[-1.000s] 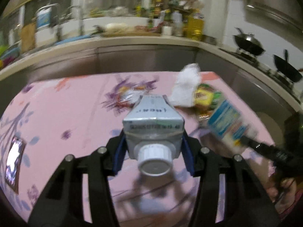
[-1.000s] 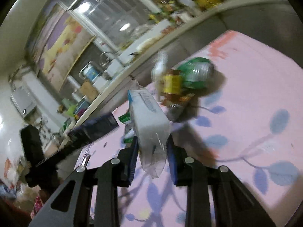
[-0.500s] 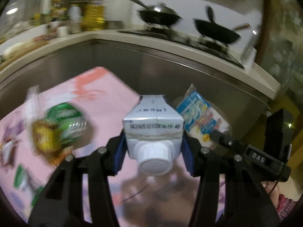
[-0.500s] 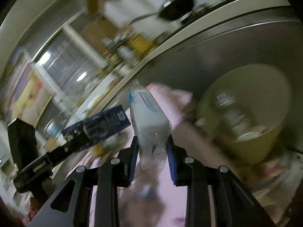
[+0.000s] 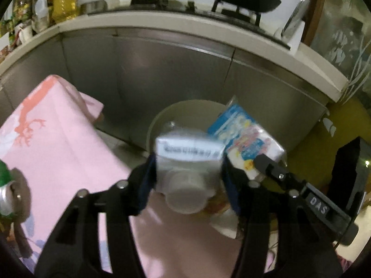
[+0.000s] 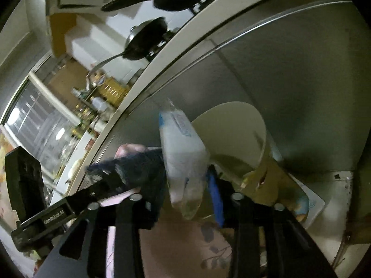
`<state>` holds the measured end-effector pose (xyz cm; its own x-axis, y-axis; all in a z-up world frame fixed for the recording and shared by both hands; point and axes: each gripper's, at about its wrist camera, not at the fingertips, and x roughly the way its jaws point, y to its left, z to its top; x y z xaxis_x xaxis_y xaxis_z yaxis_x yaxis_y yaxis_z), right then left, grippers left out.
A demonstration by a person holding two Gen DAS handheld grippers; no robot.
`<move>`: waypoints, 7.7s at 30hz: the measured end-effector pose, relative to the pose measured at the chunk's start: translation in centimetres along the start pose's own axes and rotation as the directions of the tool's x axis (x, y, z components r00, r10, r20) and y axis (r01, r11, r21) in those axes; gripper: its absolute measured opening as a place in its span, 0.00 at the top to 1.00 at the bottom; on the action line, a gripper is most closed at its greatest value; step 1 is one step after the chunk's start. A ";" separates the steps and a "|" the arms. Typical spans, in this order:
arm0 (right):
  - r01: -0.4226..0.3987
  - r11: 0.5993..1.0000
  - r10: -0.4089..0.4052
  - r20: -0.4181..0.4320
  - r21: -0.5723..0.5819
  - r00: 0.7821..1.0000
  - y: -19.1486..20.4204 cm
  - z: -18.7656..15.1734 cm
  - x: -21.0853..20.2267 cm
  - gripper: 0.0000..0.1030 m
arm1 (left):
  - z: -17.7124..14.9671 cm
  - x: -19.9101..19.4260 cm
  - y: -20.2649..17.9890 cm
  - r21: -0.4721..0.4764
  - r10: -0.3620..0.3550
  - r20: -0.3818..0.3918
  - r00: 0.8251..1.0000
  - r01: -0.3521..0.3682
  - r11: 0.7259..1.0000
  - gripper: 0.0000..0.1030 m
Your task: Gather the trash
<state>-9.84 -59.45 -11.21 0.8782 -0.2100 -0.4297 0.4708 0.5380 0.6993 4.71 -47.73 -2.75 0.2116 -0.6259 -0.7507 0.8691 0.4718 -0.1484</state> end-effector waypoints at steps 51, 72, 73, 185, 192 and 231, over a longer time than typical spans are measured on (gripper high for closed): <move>-0.413 0.790 0.196 -0.451 -0.454 0.870 25.8 -20.4 -1.6 0.23 | -24.9 -28.2 23.0 -0.472 0.700 -0.018 0.714 -0.623 0.624 0.31; -0.434 0.755 0.141 -0.525 -0.491 0.839 28.0 -23.6 0.1 0.23 | -29.0 -28.6 28.0 -0.546 0.703 -0.109 0.703 -0.633 0.548 0.31; -0.437 0.752 0.140 -0.528 -0.494 0.838 28.1 -23.8 0.2 0.23 | -29.2 -28.7 28.3 -0.553 0.703 -0.113 0.703 -0.632 0.543 0.31; -0.482 0.535 -0.011 -0.576 -0.694 0.817 31.0 -31.2 2.1 0.46 | -32.8 -30.0 33.9 -0.712 0.605 -0.126 0.787 -0.496 0.497 0.52; -0.510 0.493 0.002 -0.586 -0.704 0.811 31.3 -31.4 2.6 0.77 | -31.4 -30.6 32.6 -0.693 0.591 -0.068 0.804 -0.465 0.552 0.85; 0.004 0.966 -0.019 -0.056 -0.257 0.998 1.7 0.4 0.7 0.95 | 1.5 -0.4 2.4 -0.141 -0.135 -0.049 0.990 0.127 0.982 0.78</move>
<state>-8.41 -59.04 -10.09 0.8630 -0.1739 -0.4744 0.4367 0.7289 0.5272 7.41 -47.26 -1.81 0.0696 -0.6526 -0.7545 0.8171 0.4712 -0.3321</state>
